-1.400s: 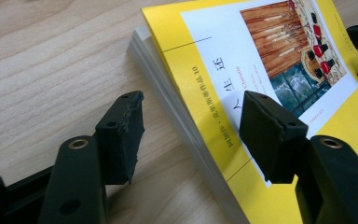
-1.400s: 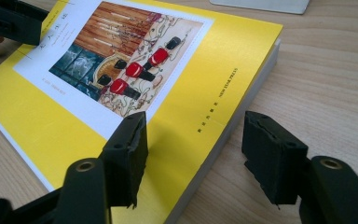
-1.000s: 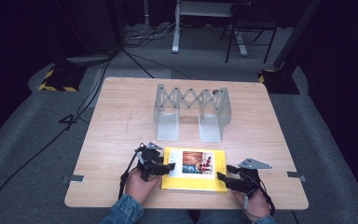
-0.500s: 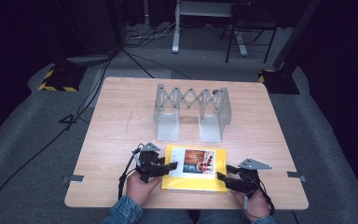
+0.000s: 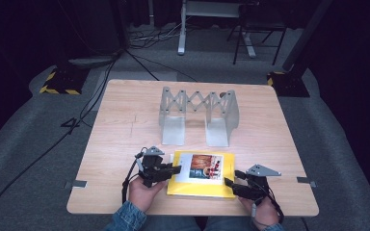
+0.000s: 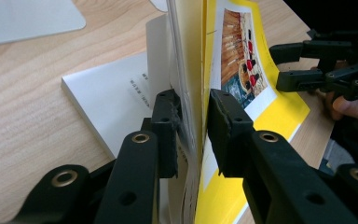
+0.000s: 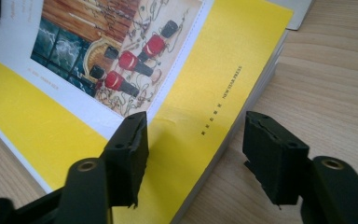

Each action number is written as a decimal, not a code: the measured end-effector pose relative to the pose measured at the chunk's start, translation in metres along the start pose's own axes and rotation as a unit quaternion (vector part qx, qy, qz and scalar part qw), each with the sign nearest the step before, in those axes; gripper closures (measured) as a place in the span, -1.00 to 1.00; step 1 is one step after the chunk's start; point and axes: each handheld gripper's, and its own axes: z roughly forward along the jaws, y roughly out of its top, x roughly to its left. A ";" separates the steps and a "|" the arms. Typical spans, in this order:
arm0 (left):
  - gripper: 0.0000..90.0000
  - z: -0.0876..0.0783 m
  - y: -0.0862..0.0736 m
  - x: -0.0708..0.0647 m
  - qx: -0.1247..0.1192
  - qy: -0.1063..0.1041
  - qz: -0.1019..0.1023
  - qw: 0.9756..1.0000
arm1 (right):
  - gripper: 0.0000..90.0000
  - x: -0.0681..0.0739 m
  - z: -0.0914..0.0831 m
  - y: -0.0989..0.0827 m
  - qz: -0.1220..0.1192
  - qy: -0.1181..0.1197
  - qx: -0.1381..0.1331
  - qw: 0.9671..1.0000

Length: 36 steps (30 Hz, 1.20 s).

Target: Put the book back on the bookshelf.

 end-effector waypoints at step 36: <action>0.70 -0.016 0.052 -0.043 0.011 -0.001 0.077 0.997 | -0.22 0.057 -0.033 0.005 -0.135 -0.028 -0.047 0.989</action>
